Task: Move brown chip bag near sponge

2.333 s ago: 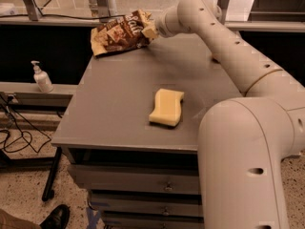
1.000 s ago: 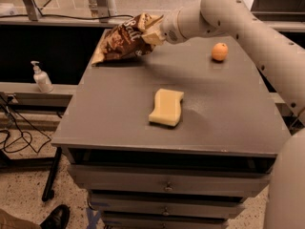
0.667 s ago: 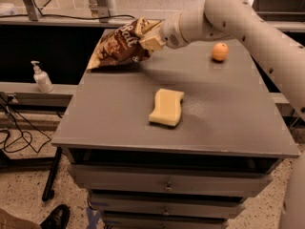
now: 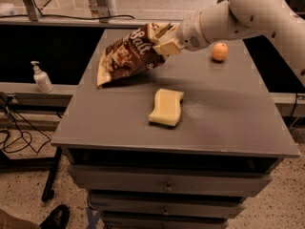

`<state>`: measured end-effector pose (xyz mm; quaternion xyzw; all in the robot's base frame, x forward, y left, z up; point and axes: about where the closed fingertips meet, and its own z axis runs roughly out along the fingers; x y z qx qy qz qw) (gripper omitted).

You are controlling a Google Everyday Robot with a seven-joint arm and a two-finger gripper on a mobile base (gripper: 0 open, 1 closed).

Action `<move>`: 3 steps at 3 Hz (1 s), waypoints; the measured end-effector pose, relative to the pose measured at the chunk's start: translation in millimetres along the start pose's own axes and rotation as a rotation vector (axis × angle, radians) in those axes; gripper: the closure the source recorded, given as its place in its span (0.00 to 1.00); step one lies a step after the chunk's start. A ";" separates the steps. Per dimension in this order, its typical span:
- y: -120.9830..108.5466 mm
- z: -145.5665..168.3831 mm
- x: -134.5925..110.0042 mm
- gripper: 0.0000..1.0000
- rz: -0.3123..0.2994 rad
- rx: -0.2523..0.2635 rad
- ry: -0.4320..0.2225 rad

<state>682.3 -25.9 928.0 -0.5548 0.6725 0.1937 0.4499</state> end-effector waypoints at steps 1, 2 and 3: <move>6.5 -26.0 23.3 1.00 -0.009 -0.036 0.028; 8.1 -46.8 51.5 1.00 -0.008 -0.080 0.035; 9.8 -61.8 72.3 1.00 -0.021 -0.143 0.029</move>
Offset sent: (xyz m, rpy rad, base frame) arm -0.0359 -0.1088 -0.0334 -0.0444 0.0816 0.0951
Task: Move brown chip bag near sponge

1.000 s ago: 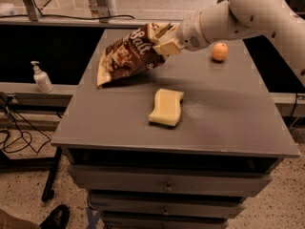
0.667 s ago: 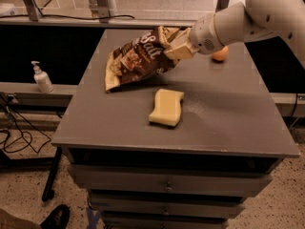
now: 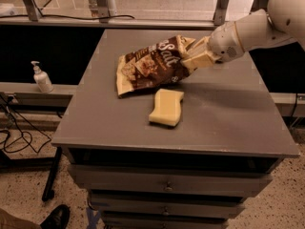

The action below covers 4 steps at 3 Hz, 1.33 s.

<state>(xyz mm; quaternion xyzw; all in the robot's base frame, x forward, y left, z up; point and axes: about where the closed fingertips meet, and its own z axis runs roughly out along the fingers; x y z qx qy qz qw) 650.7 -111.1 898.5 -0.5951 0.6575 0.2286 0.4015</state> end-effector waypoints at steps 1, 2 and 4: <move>6.3 -8.7 10.5 1.00 -0.022 -0.068 -0.006; 15.7 -12.4 12.1 1.00 -0.061 -0.143 -0.004; 47.7 -23.8 -2.9 1.00 -0.140 -0.241 -0.021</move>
Offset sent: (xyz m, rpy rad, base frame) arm -0.0332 -0.0248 -0.0015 -0.0416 0.0581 0.2597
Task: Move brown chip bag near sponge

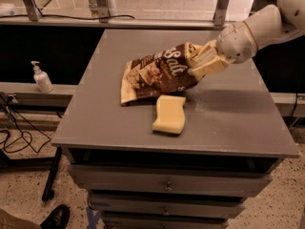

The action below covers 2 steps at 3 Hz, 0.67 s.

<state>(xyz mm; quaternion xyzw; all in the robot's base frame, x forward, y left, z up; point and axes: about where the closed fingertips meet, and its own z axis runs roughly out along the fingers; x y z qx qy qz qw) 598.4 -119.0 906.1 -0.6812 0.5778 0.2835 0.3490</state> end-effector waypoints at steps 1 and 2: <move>10.8 2.0 -2.3 0.82 0.002 0.002 0.010; 14.1 9.7 -2.9 0.59 0.008 0.040 0.029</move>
Offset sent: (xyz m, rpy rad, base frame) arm -0.0185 0.0117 -0.0106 -0.0370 -0.0481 -0.1011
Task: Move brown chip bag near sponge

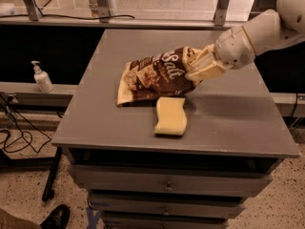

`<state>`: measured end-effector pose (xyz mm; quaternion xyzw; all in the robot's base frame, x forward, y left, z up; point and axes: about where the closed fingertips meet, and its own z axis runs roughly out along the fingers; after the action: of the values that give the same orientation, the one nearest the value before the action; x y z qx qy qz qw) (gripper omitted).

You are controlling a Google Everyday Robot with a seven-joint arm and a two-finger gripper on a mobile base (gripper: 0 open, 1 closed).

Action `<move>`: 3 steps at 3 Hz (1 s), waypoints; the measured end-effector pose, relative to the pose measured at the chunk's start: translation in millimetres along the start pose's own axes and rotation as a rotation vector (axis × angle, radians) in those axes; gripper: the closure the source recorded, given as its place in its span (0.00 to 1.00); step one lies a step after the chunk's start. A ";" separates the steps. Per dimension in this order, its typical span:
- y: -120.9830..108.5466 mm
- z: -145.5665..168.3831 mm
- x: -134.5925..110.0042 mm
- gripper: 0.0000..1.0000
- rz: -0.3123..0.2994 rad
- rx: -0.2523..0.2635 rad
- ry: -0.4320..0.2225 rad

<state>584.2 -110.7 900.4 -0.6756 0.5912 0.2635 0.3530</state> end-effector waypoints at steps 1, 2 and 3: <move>-0.6 5.9 -0.2 0.36 0.010 0.045 0.014; -1.3 8.2 0.5 0.12 0.019 0.080 0.029; -3.4 4.0 2.5 0.00 0.027 0.119 0.044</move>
Offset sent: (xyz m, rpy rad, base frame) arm 0.0022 0.0026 -0.0046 -0.0253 -0.0583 -0.1280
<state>588.2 -109.0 896.6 -0.6509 0.6227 0.2177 0.3757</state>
